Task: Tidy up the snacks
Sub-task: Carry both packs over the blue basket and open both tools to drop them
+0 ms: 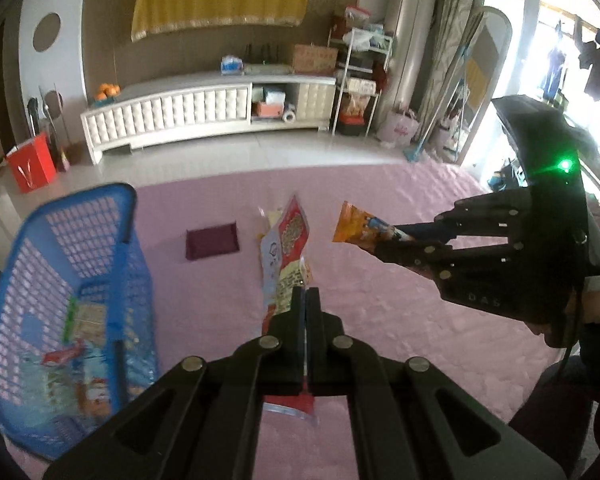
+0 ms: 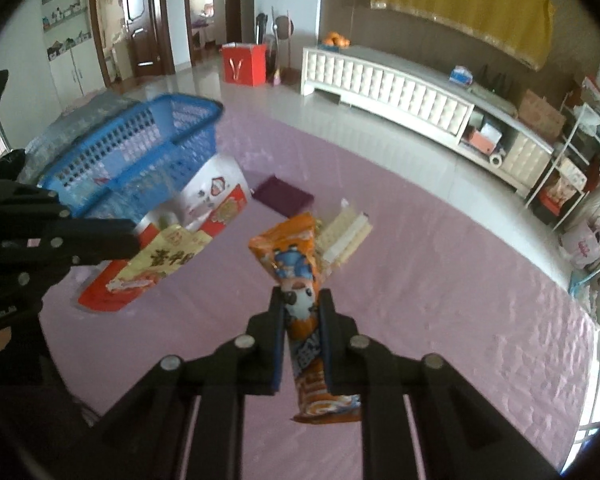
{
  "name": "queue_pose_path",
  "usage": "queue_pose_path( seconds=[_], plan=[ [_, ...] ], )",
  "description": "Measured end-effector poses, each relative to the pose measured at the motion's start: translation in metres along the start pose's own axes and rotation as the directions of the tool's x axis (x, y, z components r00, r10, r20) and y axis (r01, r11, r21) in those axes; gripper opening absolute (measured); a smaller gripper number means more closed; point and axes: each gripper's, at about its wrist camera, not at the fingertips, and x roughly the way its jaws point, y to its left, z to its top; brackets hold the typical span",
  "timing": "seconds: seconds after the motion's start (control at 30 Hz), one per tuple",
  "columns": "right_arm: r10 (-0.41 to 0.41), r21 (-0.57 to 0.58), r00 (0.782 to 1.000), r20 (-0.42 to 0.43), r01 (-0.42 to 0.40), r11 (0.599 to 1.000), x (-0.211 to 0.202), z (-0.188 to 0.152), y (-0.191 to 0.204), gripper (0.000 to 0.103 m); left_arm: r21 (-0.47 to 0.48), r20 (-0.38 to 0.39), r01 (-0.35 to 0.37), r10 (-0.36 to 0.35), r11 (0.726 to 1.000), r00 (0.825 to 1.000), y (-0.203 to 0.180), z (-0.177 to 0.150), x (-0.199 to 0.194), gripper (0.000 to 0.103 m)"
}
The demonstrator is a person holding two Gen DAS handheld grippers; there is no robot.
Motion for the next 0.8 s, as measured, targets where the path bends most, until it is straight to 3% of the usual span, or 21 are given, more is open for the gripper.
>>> queue_pose_path(
  seconds=[0.33,0.8],
  plan=[
    [0.037,-0.030,0.995,0.087,-0.035,0.999,-0.043,0.026,0.049,0.019,0.011,0.103,-0.046,0.044,0.999,0.994,0.015,0.003,-0.069,0.000],
    [0.075,-0.020,0.991,0.112,-0.073,0.997,-0.024,0.062,0.107,0.019,-0.029,0.162,-0.151,0.154,0.988,0.975,0.081,-0.002,-0.132,0.000]
  ],
)
